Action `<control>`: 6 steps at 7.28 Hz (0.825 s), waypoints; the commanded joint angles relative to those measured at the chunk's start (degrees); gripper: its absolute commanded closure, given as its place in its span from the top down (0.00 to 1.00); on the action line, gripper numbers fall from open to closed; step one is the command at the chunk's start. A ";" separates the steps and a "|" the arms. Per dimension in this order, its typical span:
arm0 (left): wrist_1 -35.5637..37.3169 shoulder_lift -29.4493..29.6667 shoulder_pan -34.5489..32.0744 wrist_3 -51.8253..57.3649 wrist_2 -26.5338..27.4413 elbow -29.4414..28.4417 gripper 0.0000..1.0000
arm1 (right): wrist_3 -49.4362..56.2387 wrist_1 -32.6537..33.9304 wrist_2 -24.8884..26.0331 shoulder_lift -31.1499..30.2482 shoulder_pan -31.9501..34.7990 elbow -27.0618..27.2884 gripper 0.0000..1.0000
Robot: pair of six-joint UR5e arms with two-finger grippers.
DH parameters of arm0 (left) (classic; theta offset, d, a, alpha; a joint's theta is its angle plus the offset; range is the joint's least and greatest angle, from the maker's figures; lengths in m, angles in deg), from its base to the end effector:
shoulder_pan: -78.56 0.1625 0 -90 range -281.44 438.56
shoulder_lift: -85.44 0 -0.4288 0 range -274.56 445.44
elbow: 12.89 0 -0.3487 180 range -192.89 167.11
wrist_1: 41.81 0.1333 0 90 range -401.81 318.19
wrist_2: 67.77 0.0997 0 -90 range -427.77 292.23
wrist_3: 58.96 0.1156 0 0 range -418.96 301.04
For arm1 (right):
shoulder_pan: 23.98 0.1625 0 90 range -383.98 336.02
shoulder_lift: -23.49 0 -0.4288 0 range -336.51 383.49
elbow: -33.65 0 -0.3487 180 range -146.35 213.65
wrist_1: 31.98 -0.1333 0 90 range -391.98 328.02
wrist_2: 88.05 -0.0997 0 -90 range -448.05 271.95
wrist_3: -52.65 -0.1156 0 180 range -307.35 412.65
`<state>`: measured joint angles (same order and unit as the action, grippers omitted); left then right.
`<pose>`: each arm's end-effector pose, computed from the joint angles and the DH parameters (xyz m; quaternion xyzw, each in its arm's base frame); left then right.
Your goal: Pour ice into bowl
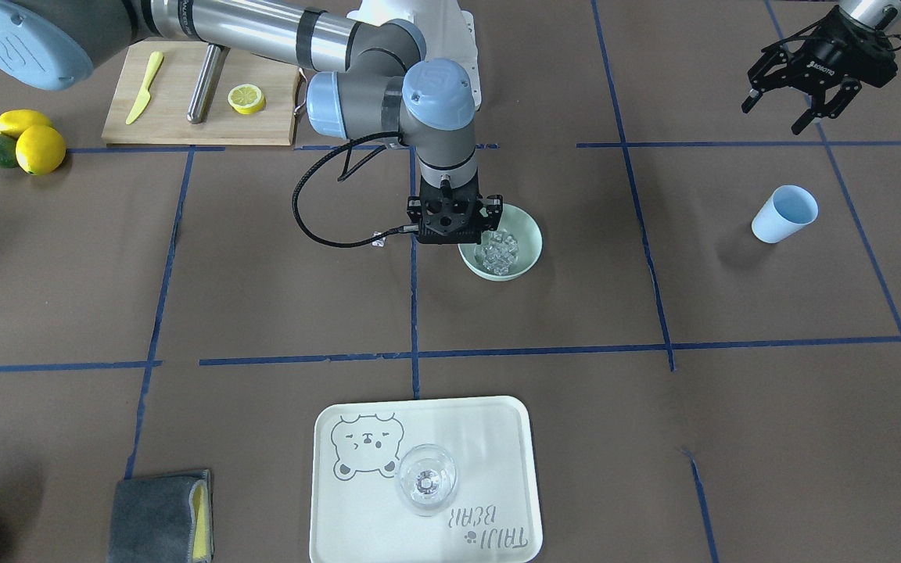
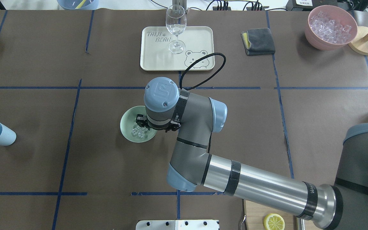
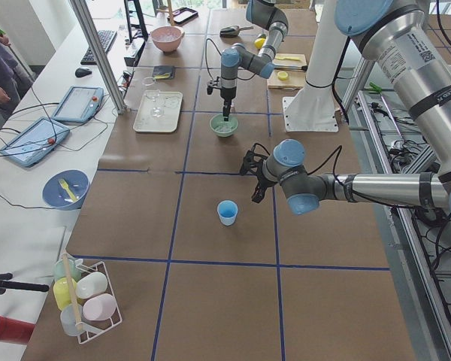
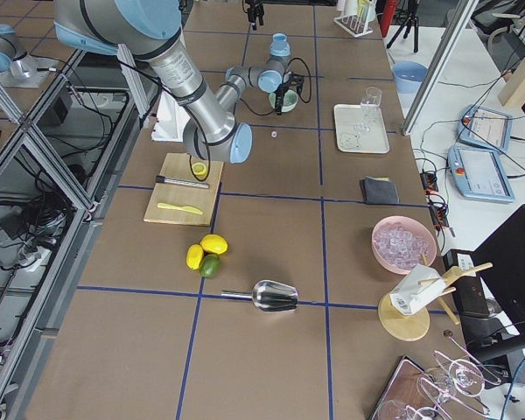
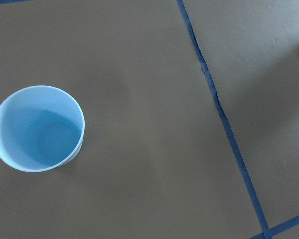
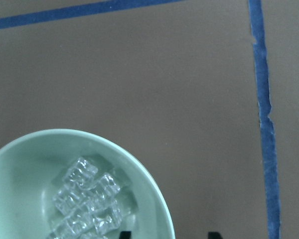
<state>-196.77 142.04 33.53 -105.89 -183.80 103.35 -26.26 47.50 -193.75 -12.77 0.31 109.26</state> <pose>0.1189 -0.2359 0.5349 0.1857 0.4755 0.0942 0.8547 -0.6551 -0.4076 0.1905 0.0089 -0.4355 0.0460 0.8990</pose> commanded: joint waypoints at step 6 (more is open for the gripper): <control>36.65 14.98 -29.26 43.06 -4.03 -0.75 1.00 | 3.68 6.08 -3.44 -1.26 5.40 11.98 0.00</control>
<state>-171.76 151.85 11.70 -73.56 -187.63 103.04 -22.66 49.95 -195.56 -13.49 3.20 116.42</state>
